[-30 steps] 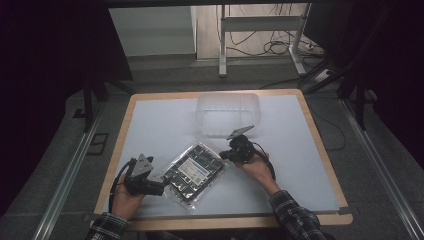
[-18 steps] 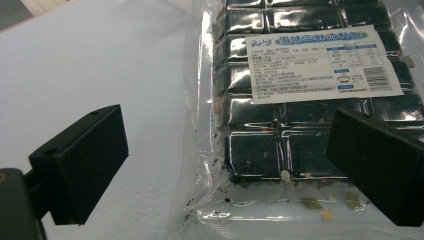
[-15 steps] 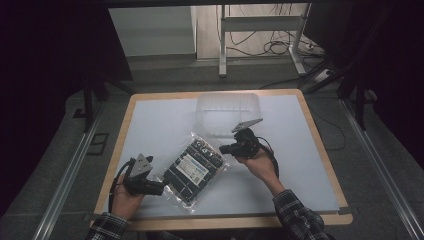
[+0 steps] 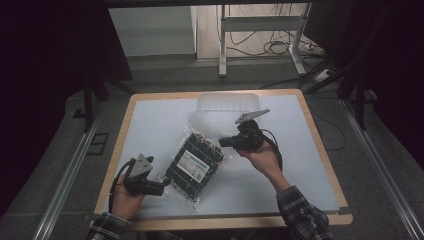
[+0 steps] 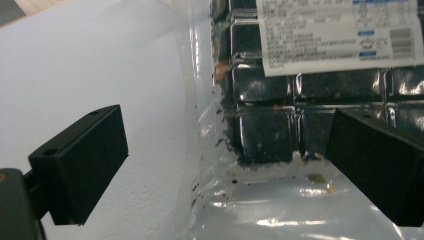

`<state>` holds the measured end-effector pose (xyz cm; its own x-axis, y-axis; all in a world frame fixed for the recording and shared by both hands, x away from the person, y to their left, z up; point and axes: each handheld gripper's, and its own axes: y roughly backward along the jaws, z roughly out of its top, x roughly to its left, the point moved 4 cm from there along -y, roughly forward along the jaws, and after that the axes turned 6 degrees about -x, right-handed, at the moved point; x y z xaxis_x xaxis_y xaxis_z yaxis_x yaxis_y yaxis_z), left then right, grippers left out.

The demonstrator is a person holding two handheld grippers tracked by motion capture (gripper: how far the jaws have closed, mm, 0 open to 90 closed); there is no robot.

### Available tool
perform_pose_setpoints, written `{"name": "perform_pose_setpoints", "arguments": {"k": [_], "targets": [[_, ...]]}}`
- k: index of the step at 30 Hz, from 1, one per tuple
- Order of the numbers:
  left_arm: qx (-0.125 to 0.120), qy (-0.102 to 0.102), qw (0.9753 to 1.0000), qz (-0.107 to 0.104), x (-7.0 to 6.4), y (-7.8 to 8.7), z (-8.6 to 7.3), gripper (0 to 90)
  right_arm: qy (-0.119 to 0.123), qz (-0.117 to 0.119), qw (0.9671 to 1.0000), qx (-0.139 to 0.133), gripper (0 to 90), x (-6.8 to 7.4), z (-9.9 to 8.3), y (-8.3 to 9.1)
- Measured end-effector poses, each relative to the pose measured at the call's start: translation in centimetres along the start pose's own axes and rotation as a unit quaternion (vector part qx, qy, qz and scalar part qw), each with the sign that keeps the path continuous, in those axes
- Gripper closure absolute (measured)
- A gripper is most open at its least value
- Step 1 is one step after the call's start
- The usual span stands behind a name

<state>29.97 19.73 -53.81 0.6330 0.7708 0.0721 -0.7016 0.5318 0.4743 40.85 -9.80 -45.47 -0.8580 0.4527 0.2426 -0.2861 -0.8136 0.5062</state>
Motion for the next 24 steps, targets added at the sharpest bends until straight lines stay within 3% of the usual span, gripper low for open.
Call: {"name": "perform_pose_setpoints", "arguments": {"k": [24], "targets": [[-0.006, -0.007, 1.0, -0.001, -0.1, 0.1, 0.2, 2.9, 0.038, 0.013, 0.9988, -0.027, 89.1, 2.7, 6.3, 4.2]]}}
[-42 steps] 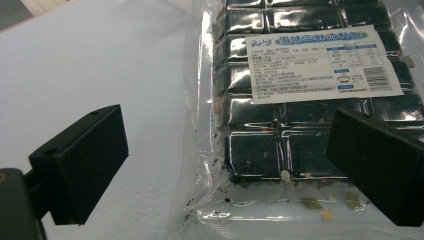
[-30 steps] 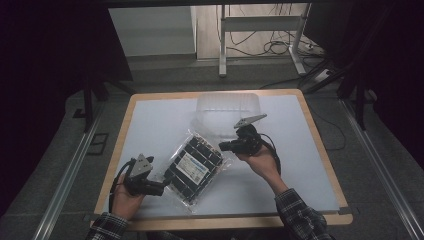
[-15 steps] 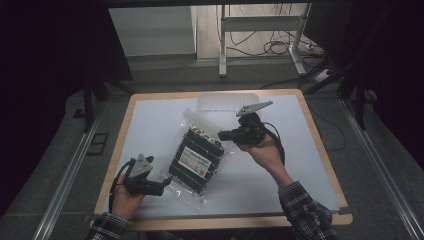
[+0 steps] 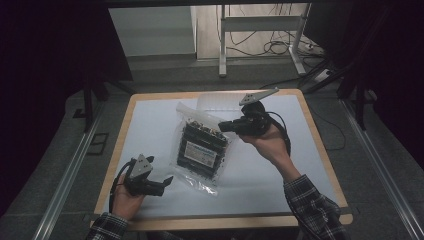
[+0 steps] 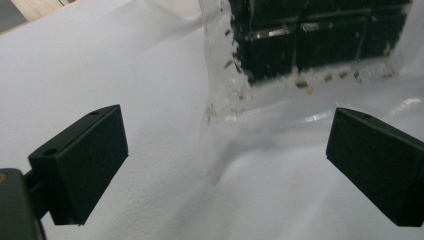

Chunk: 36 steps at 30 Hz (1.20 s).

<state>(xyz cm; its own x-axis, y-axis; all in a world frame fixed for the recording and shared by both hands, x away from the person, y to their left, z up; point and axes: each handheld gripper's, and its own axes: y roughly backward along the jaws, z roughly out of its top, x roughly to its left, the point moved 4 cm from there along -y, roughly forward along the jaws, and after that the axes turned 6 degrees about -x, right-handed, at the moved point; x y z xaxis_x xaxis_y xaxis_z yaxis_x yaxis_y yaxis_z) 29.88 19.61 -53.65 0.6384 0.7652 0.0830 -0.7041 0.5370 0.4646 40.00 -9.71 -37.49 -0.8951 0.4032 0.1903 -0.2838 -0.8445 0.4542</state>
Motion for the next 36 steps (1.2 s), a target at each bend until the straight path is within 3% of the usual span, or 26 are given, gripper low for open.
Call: {"name": "perform_pose_setpoints", "arguments": {"k": [9, 14, 21, 26, 36], "targets": [[-0.001, 0.001, 1.0, 0.0, 0.0, 0.0, 0.0, 2.8, 0.007, -0.015, 0.9997, -0.019, 89.1, 0.0, 1.8, 1.6], [-0.001, 0.001, 1.0, 0.0, 0.0, 0.0, 0.0, 2.9, 0.001, -0.037, 0.9988, -0.03, 89.1, -1.0, 2.6, 2.7], [0.0, 0.001, 1.0, -0.003, -0.1, -0.1, 0.0, 2.7, -0.018, -0.041, 0.998, -0.045, 89.1, -2.3, 3.4, 3.8], [0.002, 0.001, 1.0, -0.008, -0.1, -0.2, 0.0, 2.6, -0.024, -0.045, 0.9975, -0.048, 89.1, -2.8, 3.7, 4.2], [0.001, 0.009, 0.9997, -0.023, -0.2, -0.2, 0.0, 0.8, -0.029, -0.074, 0.9953, -0.054, 89.1, -4.5, 5.2, 4.8]]}}
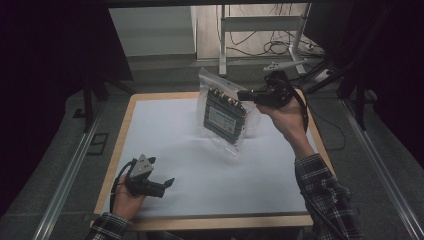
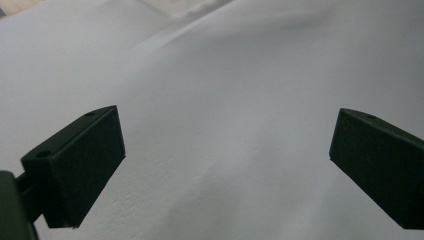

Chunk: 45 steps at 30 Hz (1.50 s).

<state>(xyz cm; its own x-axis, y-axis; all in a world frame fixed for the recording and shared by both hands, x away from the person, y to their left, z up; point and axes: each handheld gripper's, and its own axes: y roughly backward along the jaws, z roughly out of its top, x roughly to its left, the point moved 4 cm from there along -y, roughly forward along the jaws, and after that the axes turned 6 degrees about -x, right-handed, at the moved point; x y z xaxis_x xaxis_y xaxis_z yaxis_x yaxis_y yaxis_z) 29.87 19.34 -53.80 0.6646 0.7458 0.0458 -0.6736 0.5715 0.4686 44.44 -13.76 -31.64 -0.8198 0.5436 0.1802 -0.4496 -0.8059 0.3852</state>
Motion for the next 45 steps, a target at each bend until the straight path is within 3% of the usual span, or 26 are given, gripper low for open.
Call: {"name": "perform_pose_setpoints", "arguments": {"k": [11, 24, 45], "targets": [[0.0, 0.004, 1.0, -0.003, 0.1, 0.0, 0.0, 0.0, -0.009, -0.029, 0.9994, -0.016, 89.1, -2.1, 2.0, 0.2], [0.001, 0.003, 1.0, -0.001, 0.1, 0.0, 0.0, 0.0, -0.014, -0.063, 0.9977, -0.023, 89.0, -4.6, 3.4, -1.1], [0.005, 0.004, 1.0, -0.003, 0.1, -0.1, -0.1, 0.0, -0.012, -0.071, 0.9966, -0.039, 89.0, -7.9, 5.0, -4.8]]}}
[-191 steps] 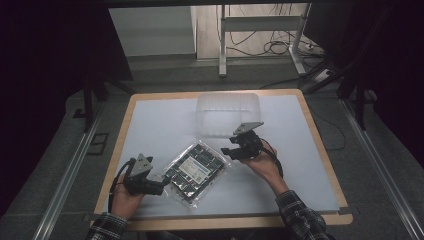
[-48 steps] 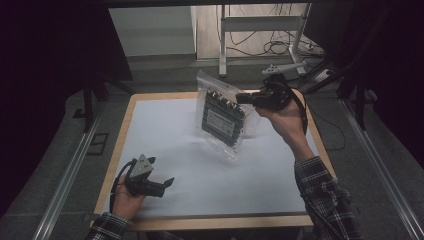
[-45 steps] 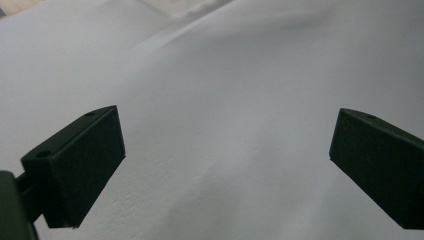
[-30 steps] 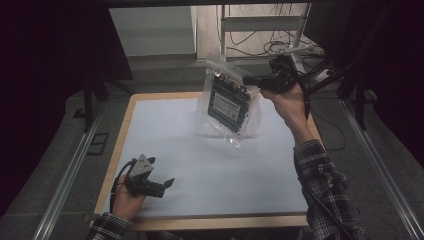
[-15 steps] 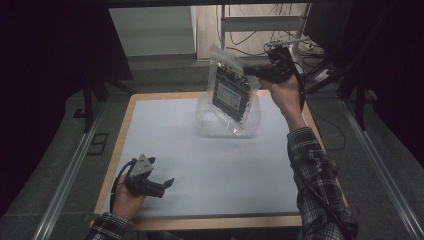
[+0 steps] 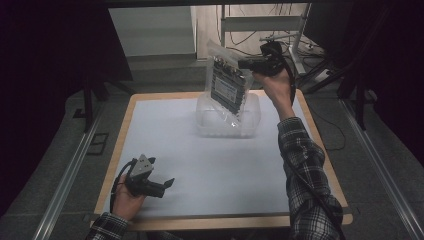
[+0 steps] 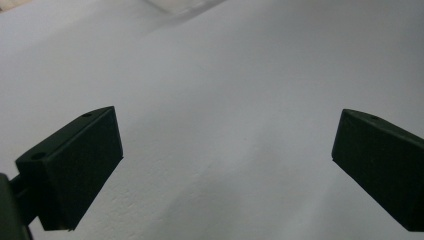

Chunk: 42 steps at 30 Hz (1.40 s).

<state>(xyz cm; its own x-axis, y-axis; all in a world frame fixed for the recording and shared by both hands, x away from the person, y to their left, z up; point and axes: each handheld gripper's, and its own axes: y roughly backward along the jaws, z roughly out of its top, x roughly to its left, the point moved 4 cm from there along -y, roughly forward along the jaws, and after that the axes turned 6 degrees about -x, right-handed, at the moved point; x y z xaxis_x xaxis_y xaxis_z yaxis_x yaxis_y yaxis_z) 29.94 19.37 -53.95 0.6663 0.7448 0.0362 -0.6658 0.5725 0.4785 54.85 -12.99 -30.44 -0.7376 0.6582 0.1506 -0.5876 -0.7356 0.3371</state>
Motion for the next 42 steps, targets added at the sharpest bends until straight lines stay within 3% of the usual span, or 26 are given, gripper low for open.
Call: {"name": "perform_pose_setpoints", "arguments": {"k": [23, 25, 28, 31, 36, 39, 42], "targets": [[0.005, -0.004, 1.0, 0.001, -0.1, -0.1, -0.1, 0.0, -0.001, -0.007, 0.9987, 0.05, 89.0, -1.0, -3.5, -4.3], [0.005, -0.004, 1.0, 0.001, -0.1, -0.1, -0.1, 0.0, -0.001, -0.011, 0.9987, 0.05, 89.0, -1.2, -3.7, -4.4], [0.007, -0.005, 1.0, 0.0, -0.1, -0.2, -0.1, 0.0, 0.018, -0.029, 0.9971, 0.067, 89.0, -1.5, -4.3, -4.4], [0.009, -0.006, 0.9999, -0.001, -0.2, -0.2, -0.1, 0.0, 0.007, -0.032, 0.9975, 0.062, 89.0, -1.8, -4.7, -4.2], [0.009, -0.007, 0.9999, 0.001, -0.2, -0.2, -0.1, 0.0, 0.017, -0.04, 0.9972, 0.06, 88.6, -1.9, -4.7, -4.2], [0.007, -0.005, 1.0, 0.001, -0.1, -0.1, 0.0, 0.0, 0.026, -0.046, 0.997, 0.058, 85.0, -2.0, -4.5, -3.9], [0.007, -0.006, 1.0, 0.002, -0.1, -0.1, 0.0, 0.0, 0.022, -0.053, 0.9973, 0.046, 71.4, -2.6, -4.5, -3.7]]}}
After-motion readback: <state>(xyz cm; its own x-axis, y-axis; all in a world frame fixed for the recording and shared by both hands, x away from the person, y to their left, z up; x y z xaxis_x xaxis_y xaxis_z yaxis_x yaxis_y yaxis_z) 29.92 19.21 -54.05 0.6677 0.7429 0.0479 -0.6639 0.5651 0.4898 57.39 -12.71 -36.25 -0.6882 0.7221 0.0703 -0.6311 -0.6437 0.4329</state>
